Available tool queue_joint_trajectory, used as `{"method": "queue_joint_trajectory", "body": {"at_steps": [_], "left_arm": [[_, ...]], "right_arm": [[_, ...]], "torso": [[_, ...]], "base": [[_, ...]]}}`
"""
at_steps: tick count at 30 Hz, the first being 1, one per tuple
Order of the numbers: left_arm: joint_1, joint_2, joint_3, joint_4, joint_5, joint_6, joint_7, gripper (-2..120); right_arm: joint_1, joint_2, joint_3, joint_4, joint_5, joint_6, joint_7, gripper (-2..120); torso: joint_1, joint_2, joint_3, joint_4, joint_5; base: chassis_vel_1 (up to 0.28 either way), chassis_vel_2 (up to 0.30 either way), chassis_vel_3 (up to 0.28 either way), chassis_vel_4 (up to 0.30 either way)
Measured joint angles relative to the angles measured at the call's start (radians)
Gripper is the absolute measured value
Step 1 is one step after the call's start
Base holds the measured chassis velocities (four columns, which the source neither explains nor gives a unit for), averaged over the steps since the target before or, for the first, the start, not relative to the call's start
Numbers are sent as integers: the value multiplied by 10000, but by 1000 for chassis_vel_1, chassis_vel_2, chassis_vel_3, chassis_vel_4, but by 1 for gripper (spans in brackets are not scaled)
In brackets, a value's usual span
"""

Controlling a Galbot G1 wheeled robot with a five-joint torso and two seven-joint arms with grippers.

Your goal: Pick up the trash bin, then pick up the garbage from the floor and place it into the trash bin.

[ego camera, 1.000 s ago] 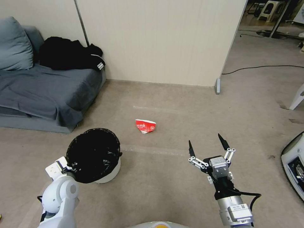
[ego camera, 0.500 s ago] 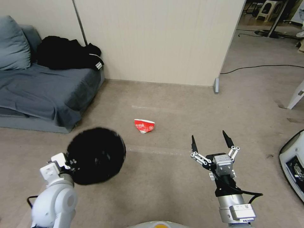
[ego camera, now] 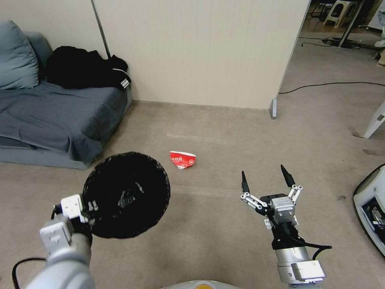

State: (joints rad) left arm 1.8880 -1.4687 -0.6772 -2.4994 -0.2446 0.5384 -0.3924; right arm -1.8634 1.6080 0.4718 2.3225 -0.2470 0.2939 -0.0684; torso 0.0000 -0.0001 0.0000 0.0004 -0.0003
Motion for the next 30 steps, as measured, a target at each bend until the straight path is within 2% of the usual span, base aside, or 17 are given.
{"method": "queue_joint_trajectory", "body": {"at_steps": [1, 4, 8, 14, 30], "left_arm": [[0, 0, 0, 0, 0, 0, 0, 1], [424, -24, 245, 0, 856, -1375, 277, 1], [475, -44, 480, 52, 1320, -1944, 331, 1], [445, -64, 791, 167, 1409, -1969, 203, 1], [366, -103, 743, 307, 1303, -1768, 77, 1]], "right_arm": [[0, 0, 0, 0, 0, 0, 0, 100], [-2, 0, -15, -35, -27, 56, -71, 100], [-12, 0, -14, -58, -71, 97, -137, 100], [-10, 0, 9, -63, -86, 116, -160, 100], [-5, 0, 70, -62, -111, 160, -242, 100]], "torso": [[0, 0, 0, 0, 0], [-1, 0, 0, -4, 4], [0, 0, 0, -5, 5], [-1, 0, -1, -5, 3], [0, 0, 0, -4, 2]], "base": [[0, 0, 0, 0], [0, 0, 0, 0], [0, 0, 0, 0], [0, 0, 0, 0], [10, 8, 11, 10]]}}
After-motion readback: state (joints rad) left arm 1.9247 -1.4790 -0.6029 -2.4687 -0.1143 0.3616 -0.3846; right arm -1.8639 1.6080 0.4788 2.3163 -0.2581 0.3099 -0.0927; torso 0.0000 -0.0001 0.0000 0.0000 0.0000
